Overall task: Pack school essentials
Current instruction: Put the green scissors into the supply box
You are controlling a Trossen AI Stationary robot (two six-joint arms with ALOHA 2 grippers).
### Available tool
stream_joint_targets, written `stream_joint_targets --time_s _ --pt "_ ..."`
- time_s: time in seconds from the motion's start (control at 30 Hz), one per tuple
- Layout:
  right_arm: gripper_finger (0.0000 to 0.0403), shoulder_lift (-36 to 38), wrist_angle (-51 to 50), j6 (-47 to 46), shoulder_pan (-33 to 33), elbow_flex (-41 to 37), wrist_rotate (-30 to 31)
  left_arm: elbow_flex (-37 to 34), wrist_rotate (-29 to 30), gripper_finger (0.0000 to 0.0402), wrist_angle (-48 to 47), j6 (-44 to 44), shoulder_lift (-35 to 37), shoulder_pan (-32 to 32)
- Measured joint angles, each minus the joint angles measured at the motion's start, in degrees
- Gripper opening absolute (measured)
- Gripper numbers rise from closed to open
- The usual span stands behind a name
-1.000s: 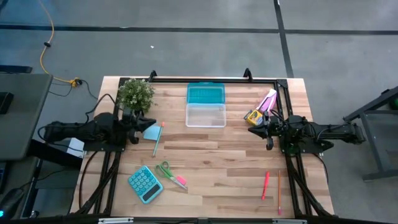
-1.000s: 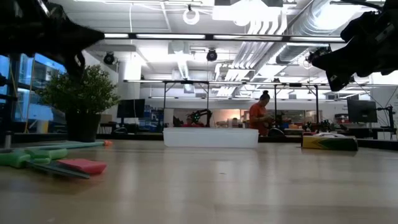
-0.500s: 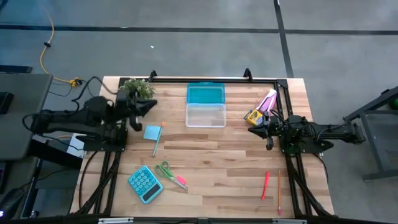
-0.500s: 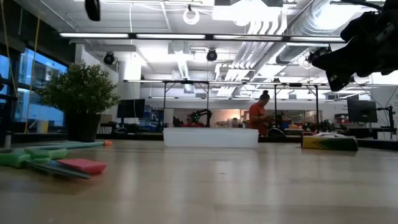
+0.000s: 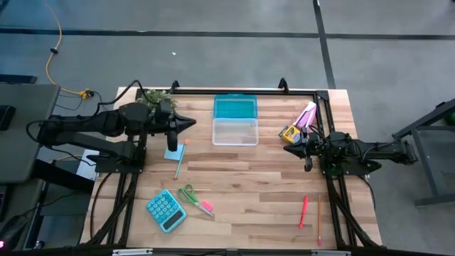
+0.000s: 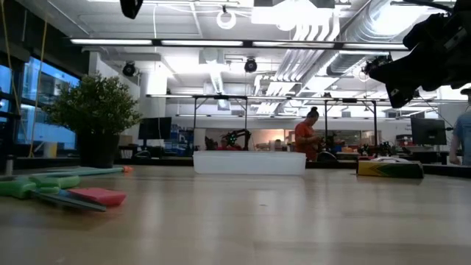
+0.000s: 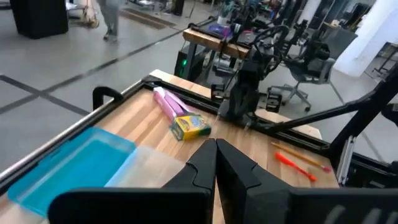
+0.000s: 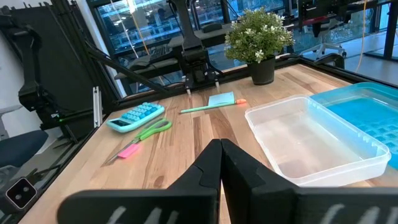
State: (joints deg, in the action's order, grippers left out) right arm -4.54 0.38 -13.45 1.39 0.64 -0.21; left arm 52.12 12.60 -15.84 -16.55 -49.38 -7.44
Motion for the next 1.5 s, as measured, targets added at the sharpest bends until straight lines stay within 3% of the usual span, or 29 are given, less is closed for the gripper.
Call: stream_joint_targets --time_s 0.4,0.6,0.9,1.13,1.33,1.5 --pt "0.0000 0.00 0.01 0.00 0.00 -0.01 -0.01 0.00 -0.17 0.0014 -3.55 -4.32 0.19 -0.55" --pt "0.0000 0.00 0.00 0.00 0.01 0.00 -0.01 -0.08 -1.67 0.0077 -10.04 -7.44 -1.01 1.02" --pt "0.0000 0.00 0.02 0.00 0.02 0.00 -0.02 -0.07 -0.94 0.0200 -9.54 -4.39 -1.63 1.99" --pt "0.0000 0.00 0.02 0.00 0.02 0.00 -0.02 -0.07 -0.09 0.0232 -9.61 -3.86 -1.21 1.99" --pt "0.0000 0.00 0.02 0.00 0.00 -0.02 0.00 -0.04 -2.21 0.0230 -15.08 -12.57 -2.14 2.03" --pt "0.0000 0.00 0.00 0.00 0.00 0.00 0.00 -0.04 -4.25 0.0230 -28.23 -26.11 -6.53 4.50"
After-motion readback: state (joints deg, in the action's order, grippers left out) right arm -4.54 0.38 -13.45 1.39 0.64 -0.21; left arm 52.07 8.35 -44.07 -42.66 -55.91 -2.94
